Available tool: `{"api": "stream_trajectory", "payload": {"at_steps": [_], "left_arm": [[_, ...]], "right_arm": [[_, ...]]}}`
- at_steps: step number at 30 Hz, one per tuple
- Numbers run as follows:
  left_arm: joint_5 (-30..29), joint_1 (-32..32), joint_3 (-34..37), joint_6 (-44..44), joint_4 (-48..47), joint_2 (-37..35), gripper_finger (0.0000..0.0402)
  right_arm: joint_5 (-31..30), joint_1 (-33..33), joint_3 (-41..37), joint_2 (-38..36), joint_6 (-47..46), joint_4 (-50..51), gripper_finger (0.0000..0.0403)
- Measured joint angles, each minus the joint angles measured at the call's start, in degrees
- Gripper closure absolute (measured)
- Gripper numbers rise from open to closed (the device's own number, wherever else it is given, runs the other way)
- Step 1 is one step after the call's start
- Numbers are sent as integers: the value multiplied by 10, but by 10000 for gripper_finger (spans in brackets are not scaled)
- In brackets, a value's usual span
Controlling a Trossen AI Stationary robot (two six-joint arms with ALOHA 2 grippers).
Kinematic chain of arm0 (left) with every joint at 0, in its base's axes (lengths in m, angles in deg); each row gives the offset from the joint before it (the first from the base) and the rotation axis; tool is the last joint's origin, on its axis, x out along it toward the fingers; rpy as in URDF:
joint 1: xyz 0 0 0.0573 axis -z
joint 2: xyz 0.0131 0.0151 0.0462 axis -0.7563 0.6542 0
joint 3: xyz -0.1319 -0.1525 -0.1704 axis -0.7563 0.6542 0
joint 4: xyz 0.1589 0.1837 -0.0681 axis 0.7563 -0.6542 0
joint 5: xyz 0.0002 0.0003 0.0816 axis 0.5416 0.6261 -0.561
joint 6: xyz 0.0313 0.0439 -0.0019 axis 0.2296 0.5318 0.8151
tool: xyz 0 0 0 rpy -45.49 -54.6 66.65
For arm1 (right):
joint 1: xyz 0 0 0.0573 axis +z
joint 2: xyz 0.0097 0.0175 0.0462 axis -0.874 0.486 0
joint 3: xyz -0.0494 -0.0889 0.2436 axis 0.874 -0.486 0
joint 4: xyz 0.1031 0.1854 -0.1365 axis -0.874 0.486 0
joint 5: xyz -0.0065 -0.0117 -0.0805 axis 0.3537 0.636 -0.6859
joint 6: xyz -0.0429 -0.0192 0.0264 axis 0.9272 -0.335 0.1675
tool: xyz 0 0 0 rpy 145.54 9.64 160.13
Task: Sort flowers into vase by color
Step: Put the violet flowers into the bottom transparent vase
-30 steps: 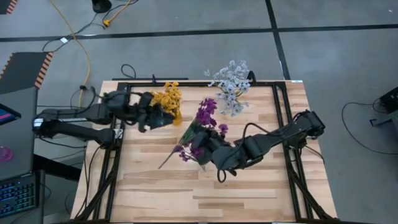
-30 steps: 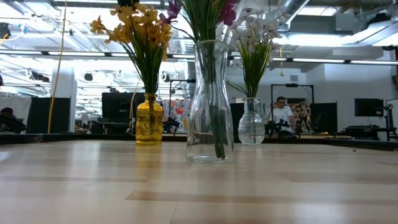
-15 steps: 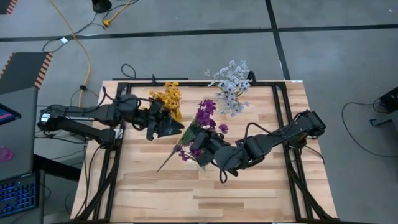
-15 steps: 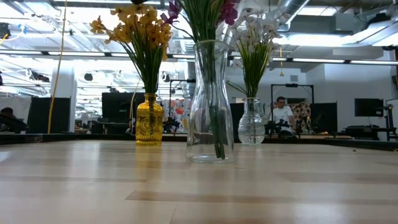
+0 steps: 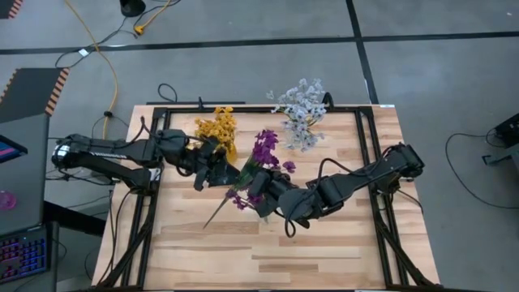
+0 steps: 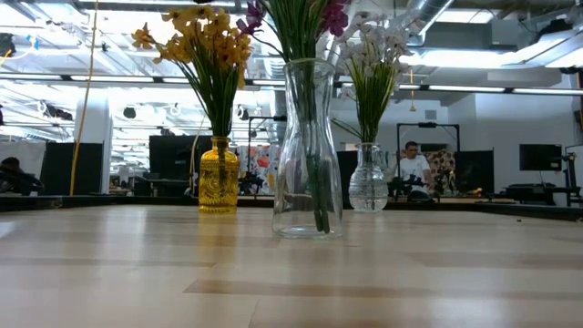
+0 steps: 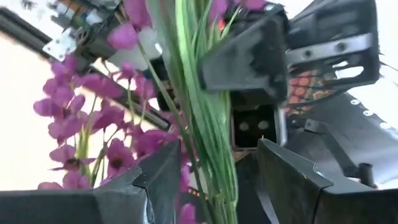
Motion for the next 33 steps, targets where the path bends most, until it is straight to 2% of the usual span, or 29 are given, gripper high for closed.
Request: {"api": "stream_trajectory", "payload": {"at_steps": [16, 26, 33], "left_arm": [[-6, 14, 0, 3, -2, 6, 208], [-5, 14, 0, 3, -10, 6, 264], [-5, 14, 1, 3, -12, 6, 318]], "right_arm": [[96, -31, 0, 0, 0, 0, 358], [121, -48, 0, 0, 0, -6, 357], [124, -48, 0, 0, 0, -7, 357]]}}
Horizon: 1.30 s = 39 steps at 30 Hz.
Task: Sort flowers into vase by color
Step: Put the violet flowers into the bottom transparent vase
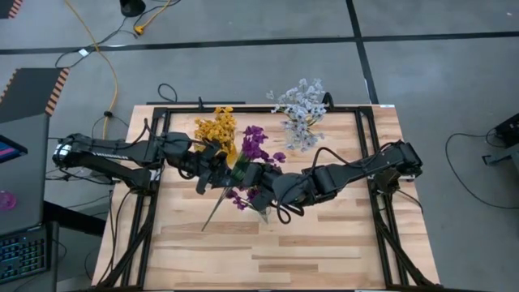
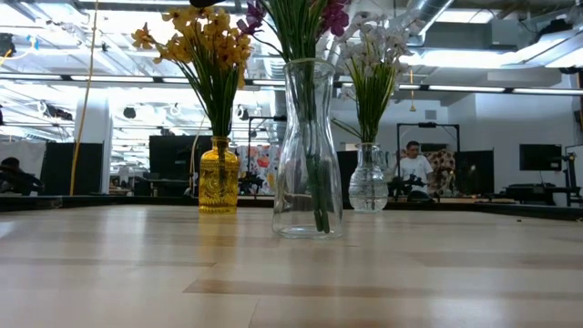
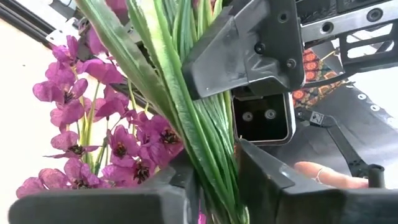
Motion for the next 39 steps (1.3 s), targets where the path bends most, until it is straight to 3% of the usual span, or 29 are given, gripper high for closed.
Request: {"api": "stream_trajectory", "payload": {"at_steps": [9, 17, 29, 39], "left_arm": [[-5, 0, 1, -1, -1, 0, 393], [-7, 0, 1, -3, 0, 0, 382], [-6, 0, 1, 2, 5, -1, 380], [-13, -1, 1, 37, 33, -2, 379]], "right_arm": [[1, -1, 0, 0, 0, -2, 357], [7, -1, 0, 0, -15, -1, 342], [8, 6, 0, 0, -24, -58, 246], [-22, 33, 0, 0, -209, -70, 226]]}}
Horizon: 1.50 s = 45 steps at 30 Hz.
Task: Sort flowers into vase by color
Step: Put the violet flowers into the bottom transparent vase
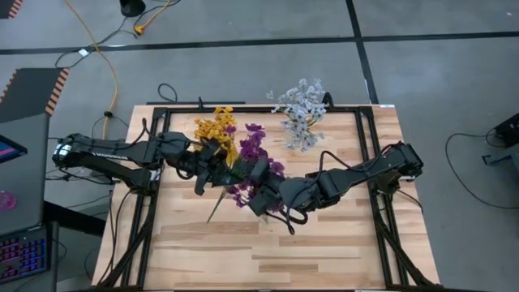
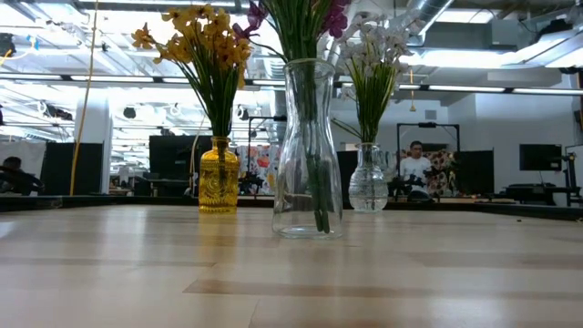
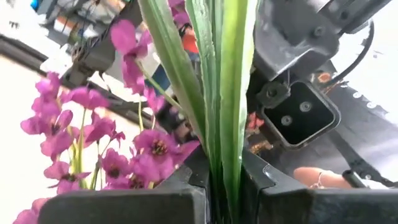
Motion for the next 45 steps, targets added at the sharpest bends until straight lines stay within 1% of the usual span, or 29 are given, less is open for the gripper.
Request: {"api": "stream_trajectory", "payload": {"at_steps": [4, 12, 17, 21, 24, 29, 32, 35, 37, 39, 42, 43, 45], "left_arm": [[-4, 0, 0, 0, 26, 0, 379], [-8, -1, 0, 2, 70, 0, 379], [-12, -1, 0, 39, 78, -5, 379], [-25, -1, -1, 69, 76, -18, 379], [-39, -1, -1, 99, 80, -37, 379], [-60, -1, -1, 144, 81, -76, 379], [-66, 0, -1, 181, 75, -105, 379], [-66, 10, -1, 230, 61, -132, 379], [-70, 26, -1, 269, 53, -148, 379], [-87, 50, -1, 308, 42, -162, 379], [-135, 99, 0, 372, 21, -175, 379], [-153, 115, 5, 389, 22, -177, 379], [-192, 155, 25, 421, 31, -178, 379]], "right_arm": [[-46, 15, 0, 0, -1, -22, 231], [-90, 33, 0, -1, -1, -49, 233], [-127, 33, 0, -3, 2, -82, 233], [-150, 37, 0, -13, 1, -84, 233], [-153, 42, 0, -31, -18, -83, 233], [-158, 59, 0, -81, -84, -78, 233], [-169, 68, 0, -118, -148, -65, 233], [-173, 76, 0, -167, -260, 10, 233], [-162, 79, 0, -201, -362, 107, 233], [-131, 81, 0, -233, -486, 223, 233], [-73, 81, -3, -273, -672, 389, 233], [-62, 82, -10, -284, -723, 427, 233], [-63, 85, -33, -301, -803, 476, 233]]}}
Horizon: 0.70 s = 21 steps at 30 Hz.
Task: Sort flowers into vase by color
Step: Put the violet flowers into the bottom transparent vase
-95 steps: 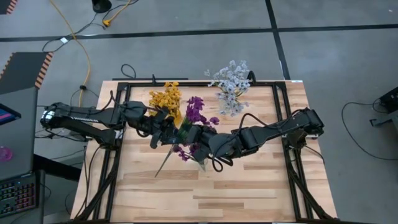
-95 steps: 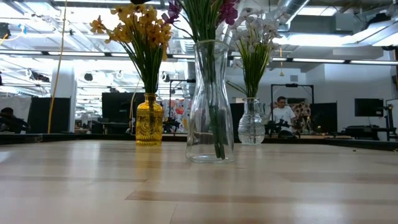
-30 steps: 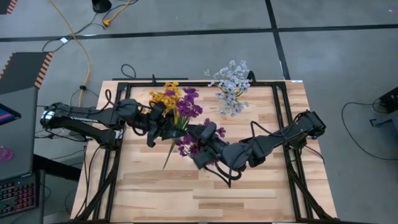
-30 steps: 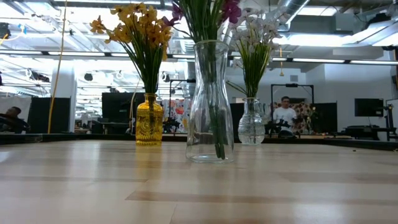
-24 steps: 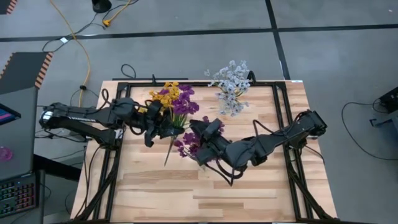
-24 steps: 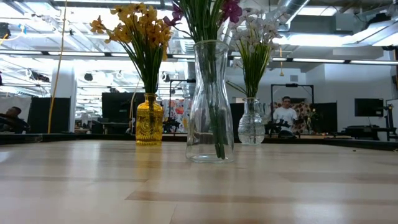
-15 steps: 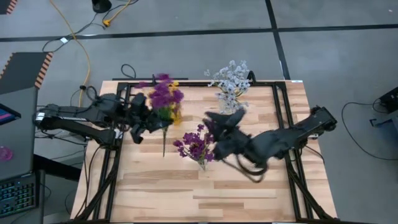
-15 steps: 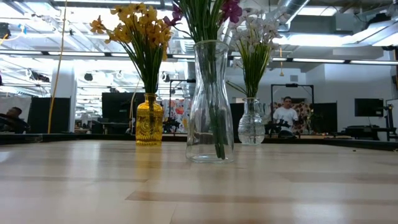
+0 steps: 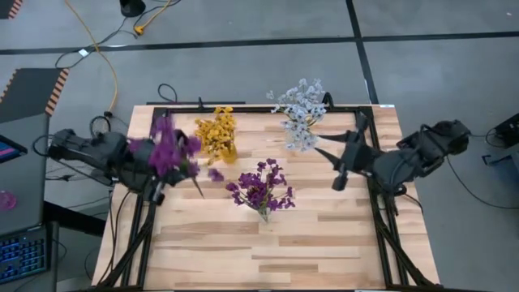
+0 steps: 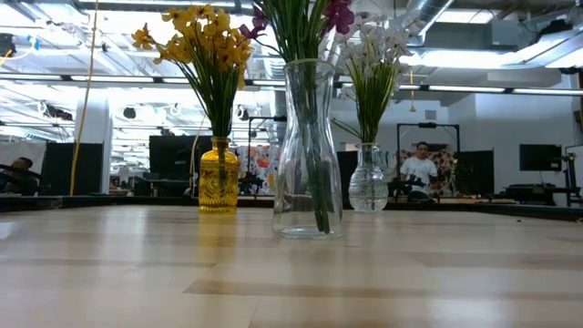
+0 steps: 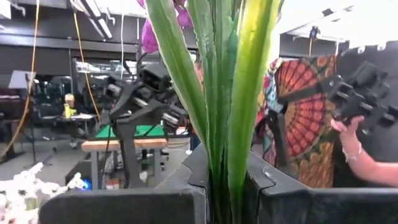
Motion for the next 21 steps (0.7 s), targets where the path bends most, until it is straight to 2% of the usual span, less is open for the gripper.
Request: {"api": "stream_trajectory", "payload": {"at_steps": [3, 7, 12, 17, 21], "left_arm": [[-45, 53, 53, 38, 70, 5, 379], [-82, 107, 135, 77, 235, 15, 379], [-117, 139, 216, 108, 393, 70, 379], [-102, 144, 227, 158, 519, 169, 379], [-82, 144, 211, 209, 605, 260, 379]], "right_arm": [[-31, 10, -58, -20, -56, 8, 233], [-70, 21, -134, -40, -107, 1, 233], [-118, 25, -214, -53, -209, -4, 233], [-137, 21, -279, -49, -306, -5, 233], [-137, 19, -324, -45, -365, -18, 233]]}}
